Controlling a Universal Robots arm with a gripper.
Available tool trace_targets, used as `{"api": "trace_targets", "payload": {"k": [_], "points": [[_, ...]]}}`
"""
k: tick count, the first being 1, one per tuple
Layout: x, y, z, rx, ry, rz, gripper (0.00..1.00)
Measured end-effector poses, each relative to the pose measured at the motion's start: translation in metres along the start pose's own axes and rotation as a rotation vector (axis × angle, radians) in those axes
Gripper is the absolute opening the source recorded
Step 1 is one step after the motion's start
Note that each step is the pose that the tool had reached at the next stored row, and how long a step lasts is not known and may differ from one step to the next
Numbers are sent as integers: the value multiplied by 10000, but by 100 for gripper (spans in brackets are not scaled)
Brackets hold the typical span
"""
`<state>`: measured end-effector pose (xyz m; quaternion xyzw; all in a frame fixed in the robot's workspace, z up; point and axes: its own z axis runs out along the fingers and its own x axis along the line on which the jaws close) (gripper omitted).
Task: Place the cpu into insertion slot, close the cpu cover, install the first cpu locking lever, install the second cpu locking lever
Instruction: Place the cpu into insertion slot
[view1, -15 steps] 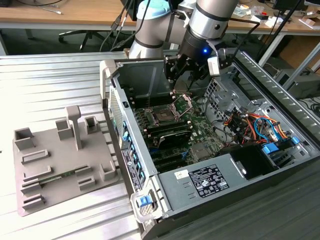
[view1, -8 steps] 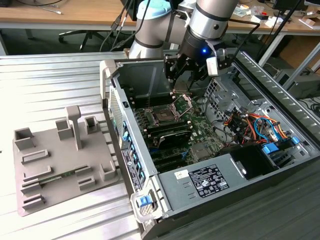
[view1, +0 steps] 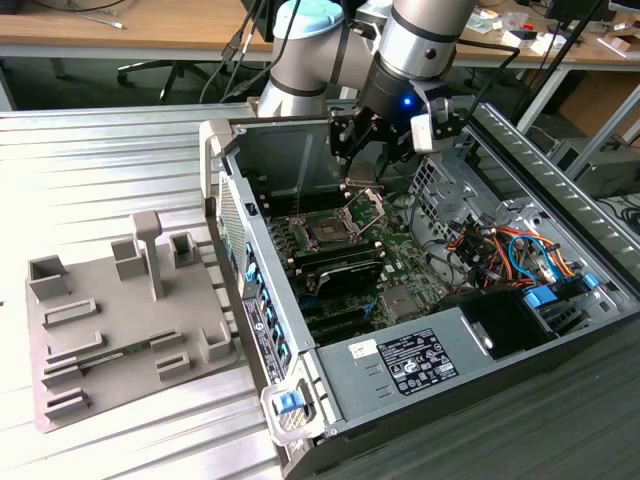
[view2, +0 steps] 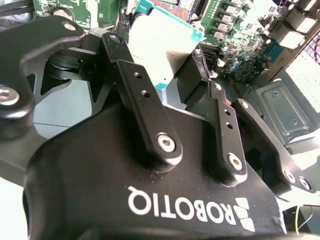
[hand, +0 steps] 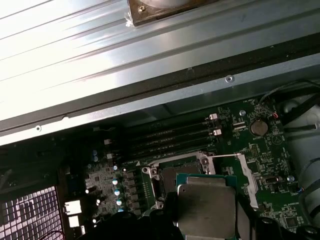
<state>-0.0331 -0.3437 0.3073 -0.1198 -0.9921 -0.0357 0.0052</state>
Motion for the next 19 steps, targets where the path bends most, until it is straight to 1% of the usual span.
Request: {"api": "trace_targets", "payload": {"k": [5,19], "points": [[0,0,1,-5,-20,283,55],[0,0,2,-16,-63,913,55]]}}
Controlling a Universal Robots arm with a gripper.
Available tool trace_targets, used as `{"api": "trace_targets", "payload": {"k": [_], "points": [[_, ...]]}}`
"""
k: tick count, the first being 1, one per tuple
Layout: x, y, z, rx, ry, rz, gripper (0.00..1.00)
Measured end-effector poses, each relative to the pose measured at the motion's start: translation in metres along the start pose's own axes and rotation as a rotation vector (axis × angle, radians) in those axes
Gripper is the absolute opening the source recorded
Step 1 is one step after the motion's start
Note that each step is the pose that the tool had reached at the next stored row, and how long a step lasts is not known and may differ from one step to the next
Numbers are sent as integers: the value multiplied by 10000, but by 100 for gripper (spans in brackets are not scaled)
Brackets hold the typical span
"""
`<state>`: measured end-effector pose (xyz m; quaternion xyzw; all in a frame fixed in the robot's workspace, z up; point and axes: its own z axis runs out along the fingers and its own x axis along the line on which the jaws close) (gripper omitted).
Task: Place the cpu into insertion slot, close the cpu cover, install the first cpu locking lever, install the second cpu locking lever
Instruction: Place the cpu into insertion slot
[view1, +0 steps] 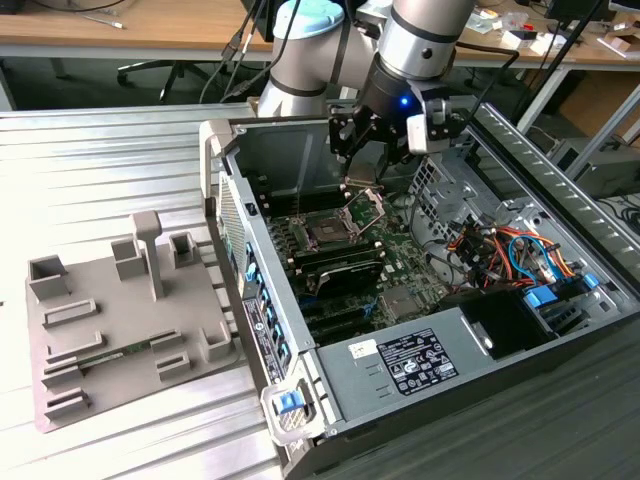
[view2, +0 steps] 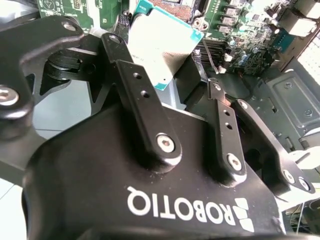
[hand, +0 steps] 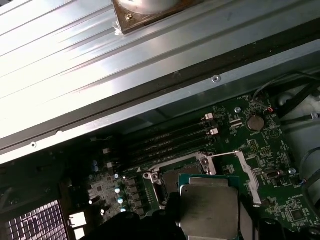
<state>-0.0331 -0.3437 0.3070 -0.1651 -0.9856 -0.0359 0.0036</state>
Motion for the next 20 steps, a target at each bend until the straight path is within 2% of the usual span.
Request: {"api": "trace_targets", "payload": {"k": [20], "points": [[0,0,4,-19,-68,966,55]]}}
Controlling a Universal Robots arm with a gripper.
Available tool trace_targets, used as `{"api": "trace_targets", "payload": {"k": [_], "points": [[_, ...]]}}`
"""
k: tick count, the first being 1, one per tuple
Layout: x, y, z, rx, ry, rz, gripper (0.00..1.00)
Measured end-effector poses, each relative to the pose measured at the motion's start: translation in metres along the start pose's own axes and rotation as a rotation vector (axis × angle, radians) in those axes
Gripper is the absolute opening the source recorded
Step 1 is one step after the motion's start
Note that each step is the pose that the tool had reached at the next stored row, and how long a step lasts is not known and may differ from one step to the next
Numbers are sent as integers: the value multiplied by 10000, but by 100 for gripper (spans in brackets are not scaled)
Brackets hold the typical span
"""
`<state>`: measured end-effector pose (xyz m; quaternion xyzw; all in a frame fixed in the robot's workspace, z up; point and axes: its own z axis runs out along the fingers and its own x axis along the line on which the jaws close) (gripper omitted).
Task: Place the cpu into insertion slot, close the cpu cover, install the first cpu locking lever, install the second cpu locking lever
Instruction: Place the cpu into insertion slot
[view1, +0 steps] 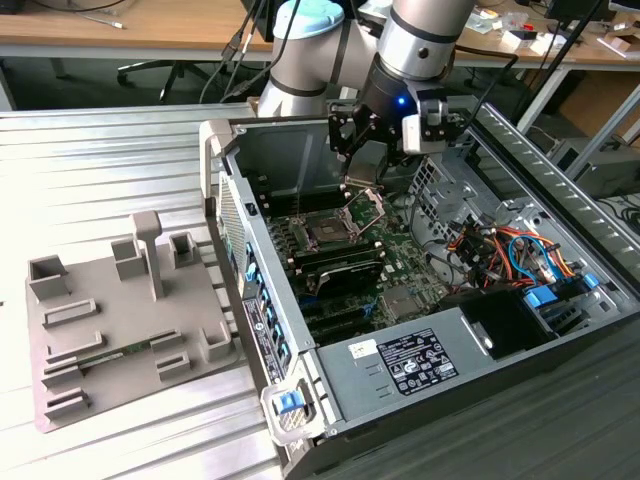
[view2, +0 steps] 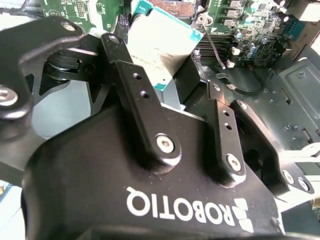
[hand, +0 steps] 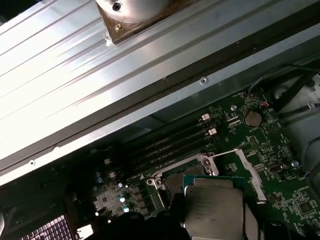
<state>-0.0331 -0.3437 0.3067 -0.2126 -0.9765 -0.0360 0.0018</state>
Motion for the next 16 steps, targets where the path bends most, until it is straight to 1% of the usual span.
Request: {"api": "trace_targets", "payload": {"k": [16], "points": [[0,0,2,-10,-36,522,55]]}}
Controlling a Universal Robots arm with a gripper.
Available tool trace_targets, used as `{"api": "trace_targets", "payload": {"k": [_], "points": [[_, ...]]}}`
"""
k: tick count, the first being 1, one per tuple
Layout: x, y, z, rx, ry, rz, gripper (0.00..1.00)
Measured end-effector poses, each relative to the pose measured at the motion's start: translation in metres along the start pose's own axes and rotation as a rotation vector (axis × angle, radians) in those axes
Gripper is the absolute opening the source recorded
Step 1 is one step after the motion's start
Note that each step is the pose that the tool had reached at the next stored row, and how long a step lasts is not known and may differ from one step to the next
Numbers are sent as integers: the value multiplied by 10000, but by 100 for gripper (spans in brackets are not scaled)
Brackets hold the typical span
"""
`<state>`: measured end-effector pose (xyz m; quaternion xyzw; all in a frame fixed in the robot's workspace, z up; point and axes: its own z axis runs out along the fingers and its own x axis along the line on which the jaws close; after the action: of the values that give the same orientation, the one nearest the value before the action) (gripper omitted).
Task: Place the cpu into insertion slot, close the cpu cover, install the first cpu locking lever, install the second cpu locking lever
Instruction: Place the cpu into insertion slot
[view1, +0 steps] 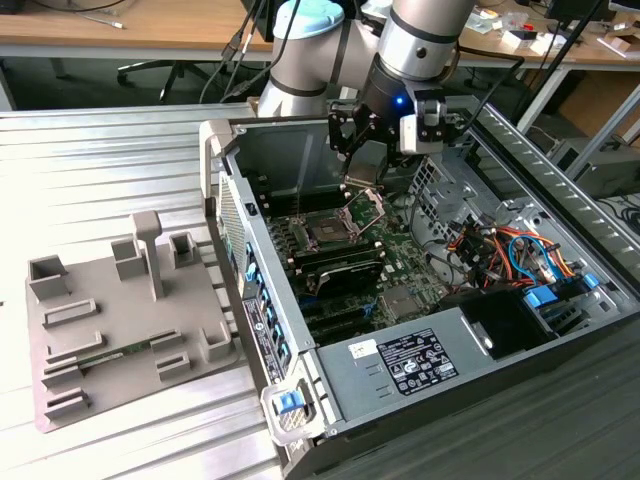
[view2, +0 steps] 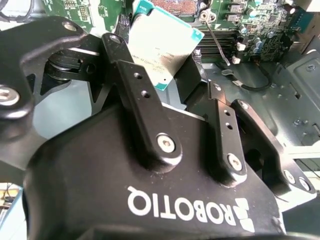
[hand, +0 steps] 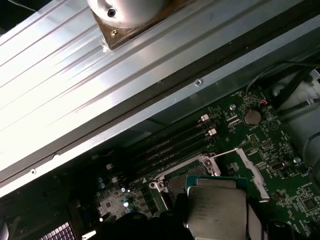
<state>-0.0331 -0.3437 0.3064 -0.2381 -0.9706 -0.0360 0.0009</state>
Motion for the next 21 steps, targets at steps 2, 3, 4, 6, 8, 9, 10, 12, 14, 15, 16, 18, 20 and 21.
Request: {"api": "trace_targets", "payload": {"k": [2,3,4,6,8,9,10,12,14,15,16,18,20,21], "points": [[0,0,0,-1,-4,58,55],[0,0,0,-1,-6,88,55],[0,0,1,-2,-8,118,55],[0,0,1,-3,-14,199,55],[0,0,1,-4,-18,256,55],[0,0,1,-5,-20,288,55],[0,0,1,-6,-22,315,55],[0,0,1,-7,-26,375,55],[0,0,2,-8,-30,427,55],[0,0,2,-8,-32,453,55],[0,0,2,-8,-34,480,55],[0,0,2,-10,-37,538,55],[0,0,3,-12,-45,650,55],[0,0,3,-13,-49,696,55]]}}
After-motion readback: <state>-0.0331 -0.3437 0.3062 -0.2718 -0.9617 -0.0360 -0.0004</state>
